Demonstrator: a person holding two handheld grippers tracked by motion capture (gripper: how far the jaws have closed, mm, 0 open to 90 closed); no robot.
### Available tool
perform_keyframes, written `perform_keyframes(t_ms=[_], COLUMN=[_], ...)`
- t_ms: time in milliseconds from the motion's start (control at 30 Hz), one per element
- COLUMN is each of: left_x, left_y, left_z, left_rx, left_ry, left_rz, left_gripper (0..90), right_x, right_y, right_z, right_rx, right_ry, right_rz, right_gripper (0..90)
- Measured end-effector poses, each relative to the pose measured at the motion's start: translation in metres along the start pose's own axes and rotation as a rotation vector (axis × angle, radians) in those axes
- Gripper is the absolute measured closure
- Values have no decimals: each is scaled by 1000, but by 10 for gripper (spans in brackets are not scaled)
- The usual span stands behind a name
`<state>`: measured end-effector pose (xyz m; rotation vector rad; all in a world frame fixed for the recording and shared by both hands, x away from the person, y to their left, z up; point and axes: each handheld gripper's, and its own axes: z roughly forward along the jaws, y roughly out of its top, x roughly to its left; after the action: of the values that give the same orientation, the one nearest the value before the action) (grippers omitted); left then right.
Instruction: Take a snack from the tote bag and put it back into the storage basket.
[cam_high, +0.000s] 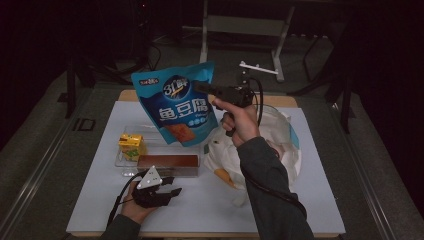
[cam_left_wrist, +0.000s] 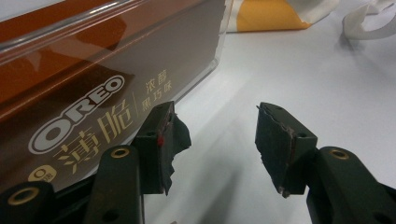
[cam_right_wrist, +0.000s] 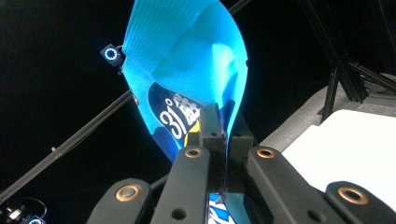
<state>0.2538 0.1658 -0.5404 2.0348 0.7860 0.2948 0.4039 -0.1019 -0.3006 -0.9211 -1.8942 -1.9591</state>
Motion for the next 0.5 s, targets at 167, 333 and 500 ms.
perform_keyframes(t_ms=[167,333,500], left_x=[0,-1,-1], left_y=[0,0,0], left_z=[0,0,0], left_rx=[-2,-2,-3], left_ry=[0,1,0], left_rz=[1,3,5], left_gripper=[482,482,482], right_x=[-6,-11,-18], right_y=[-4,-8,-15], right_z=[11,24,35], right_rx=[0,15,4], right_ry=[-15,-27,-37], right_rz=[17,16,37], right_gripper=[896,896,895])
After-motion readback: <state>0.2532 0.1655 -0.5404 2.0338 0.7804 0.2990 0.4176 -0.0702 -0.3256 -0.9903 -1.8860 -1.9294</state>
